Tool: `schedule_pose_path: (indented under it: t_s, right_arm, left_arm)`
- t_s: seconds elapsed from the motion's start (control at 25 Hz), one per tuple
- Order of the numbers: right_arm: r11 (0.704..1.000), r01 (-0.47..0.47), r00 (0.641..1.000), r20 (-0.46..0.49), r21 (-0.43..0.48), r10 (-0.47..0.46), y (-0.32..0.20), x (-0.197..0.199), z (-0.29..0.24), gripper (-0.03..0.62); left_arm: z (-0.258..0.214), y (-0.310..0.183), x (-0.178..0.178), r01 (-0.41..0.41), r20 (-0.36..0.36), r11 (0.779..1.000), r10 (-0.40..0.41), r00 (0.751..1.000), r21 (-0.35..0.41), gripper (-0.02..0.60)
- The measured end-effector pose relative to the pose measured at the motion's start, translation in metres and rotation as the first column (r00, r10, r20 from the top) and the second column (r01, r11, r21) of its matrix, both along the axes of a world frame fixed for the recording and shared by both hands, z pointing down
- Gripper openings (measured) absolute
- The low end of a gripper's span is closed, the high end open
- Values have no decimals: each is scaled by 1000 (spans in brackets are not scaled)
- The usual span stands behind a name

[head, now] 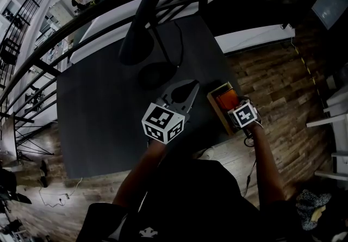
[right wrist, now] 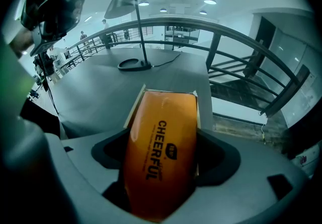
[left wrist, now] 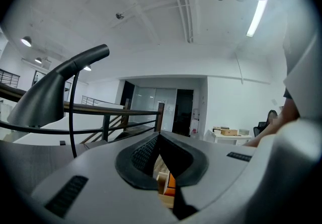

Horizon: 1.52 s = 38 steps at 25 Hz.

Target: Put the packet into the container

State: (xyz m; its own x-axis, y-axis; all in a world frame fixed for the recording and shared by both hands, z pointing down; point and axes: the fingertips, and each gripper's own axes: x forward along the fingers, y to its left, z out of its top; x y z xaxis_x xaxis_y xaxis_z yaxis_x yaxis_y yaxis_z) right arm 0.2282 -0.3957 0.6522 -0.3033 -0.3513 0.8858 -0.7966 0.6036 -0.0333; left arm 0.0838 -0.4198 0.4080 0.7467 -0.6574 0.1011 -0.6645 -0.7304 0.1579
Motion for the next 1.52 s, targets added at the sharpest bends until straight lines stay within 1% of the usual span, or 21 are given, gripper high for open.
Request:
schedule_pose_path:
  t_s: [0.36, 0.48, 0.52, 0.56, 0.68, 0.84, 0.92, 1.04, 1.12, 1.16, 1.24, 1.32, 1.36, 1.4, 1.52]
  right_arm:
    - [1000, -6, 1000, 17, -2, 6, 0, 3, -2, 367]
    - [1000, -17, 999, 33, 9, 17, -2, 3, -6, 375]
    - [1000, -19, 999, 42, 10, 19, -3, 3, -7, 416]
    - [1000, -18, 999, 51, 8, 18, -3, 2, -8, 442]
    - [1000, -13, 998, 59, 1, 13, -1, -1, -10, 448]
    - [1000, -10, 999, 54, 28, 8, 1, -1, -12, 448]
    - [999, -15, 997, 74, 50, 11, 2, -5, -22, 446]
    - [997, -26, 990, 143, 79, 14, 3, -15, -35, 446]
    - [996, -29, 986, 167, 88, 14, 5, -18, -40, 445]
    - [994, -36, 983, 181, 99, 17, 6, -20, -45, 433]
    - [987, -50, 978, 206, 151, 18, 5, -24, -58, 350]
    - [972, -62, 974, 227, 228, 9, 2, -30, -78, 281]
    - [961, -74, 969, 247, 265, 6, 1, -35, -91, 237]
    - [951, -90, 961, 276, 296, 6, 0, -39, -104, 207]
    - [922, -139, 936, 352, 363, 3, -1, -48, -134, 153]
  left_arm:
    - [-1, 2, -4, 8, -3, 1000, -8, 1000, 0, 6]
    - [-1, 2, -5, 12, -5, 1000, -12, 1000, -1, 6]
    - [-1, 1, -5, 12, -4, 1000, -12, 1000, -2, 6]
    - [0, 1, -5, 11, -3, 1000, -11, 1000, -3, 6]
    - [2, 1, -3, 7, -5, 1000, -7, 1000, -7, 6]
    - [1, 3, 0, -2, -6, 1000, 2, 1000, -4, 6]
    - [1, 3, -1, -1, -6, 1000, 1, 1000, -4, 6]
    - [2, 3, -2, -3, -5, 1000, 3, 1000, -8, 6]
    - [2, 4, -1, -5, -5, 1000, 5, 1000, -11, 6]
    - [2, 4, 0, -7, -5, 1000, 7, 1000, -11, 6]
    - [2, 5, 1, -12, -5, 1000, 12, 1000, -11, 6]
    - [2, 5, -1, -14, -4, 1000, 14, 1000, -10, 6]
    - [2, 5, -1, -14, -4, 1000, 14, 1000, -10, 6]
    - [2, 6, -2, -14, -5, 1000, 14, 1000, -10, 6]
    - [2, 7, -2, -20, -6, 1000, 20, 1000, -11, 6]
